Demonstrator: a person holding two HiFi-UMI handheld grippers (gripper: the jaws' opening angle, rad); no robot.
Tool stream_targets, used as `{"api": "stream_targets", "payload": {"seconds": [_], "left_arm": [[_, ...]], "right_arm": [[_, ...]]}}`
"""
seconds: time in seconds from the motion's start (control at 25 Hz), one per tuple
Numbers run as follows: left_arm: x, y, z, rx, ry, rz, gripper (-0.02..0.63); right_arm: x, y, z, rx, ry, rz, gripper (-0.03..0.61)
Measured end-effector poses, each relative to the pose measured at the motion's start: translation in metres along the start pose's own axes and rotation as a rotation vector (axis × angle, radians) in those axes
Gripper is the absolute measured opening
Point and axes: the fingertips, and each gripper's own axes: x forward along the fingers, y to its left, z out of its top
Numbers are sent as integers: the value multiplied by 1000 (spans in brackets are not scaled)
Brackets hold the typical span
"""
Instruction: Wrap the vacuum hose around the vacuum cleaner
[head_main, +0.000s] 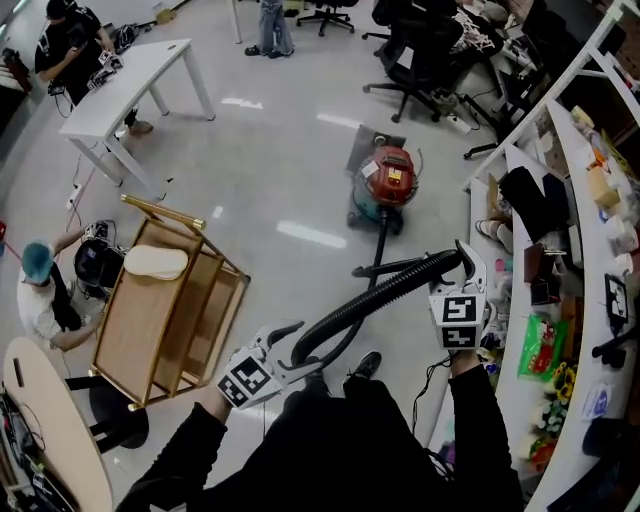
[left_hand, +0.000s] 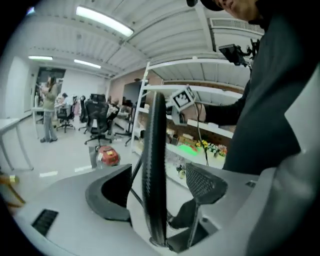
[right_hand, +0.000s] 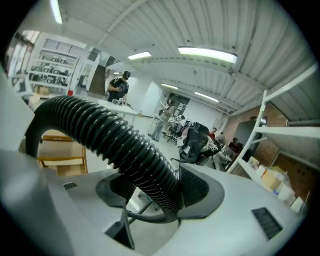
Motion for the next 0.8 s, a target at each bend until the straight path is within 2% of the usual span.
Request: {"api": "stream_targets", "payload": {"seconds": [0.08, 0.2, 0.28, 0.36, 0.4, 0.48, 0.52, 0.68, 0.8], "left_arm": [[14, 4, -54, -36, 80, 88, 347], [38, 31, -121, -30, 193, 311, 348], [52, 53, -147, -53, 239, 426, 347], [62, 74, -154, -98, 257, 504, 344], [65, 86, -151, -113, 259, 537, 312], [68, 109, -133, -132, 242, 589, 201], [68, 121, -120, -132, 228, 611, 183], [73, 168, -46, -62, 178, 691, 173], [84, 190, 23, 57, 151, 743, 173]], "right_arm": [[13, -12, -2, 113, -3, 4, 262], [32, -20, -22, 296, 22, 37, 262], [45, -22, -40, 416, 48, 67, 262], [57, -25, -59, 514, 74, 94, 262], [61, -27, -68, 557, 87, 103, 262], [69, -36, -87, 635, 106, 117, 262], [73, -42, -95, 672, 112, 123, 263], [88, -74, -145, 831, 143, 133, 264], [95, -99, -200, 926, 202, 115, 267]]}}
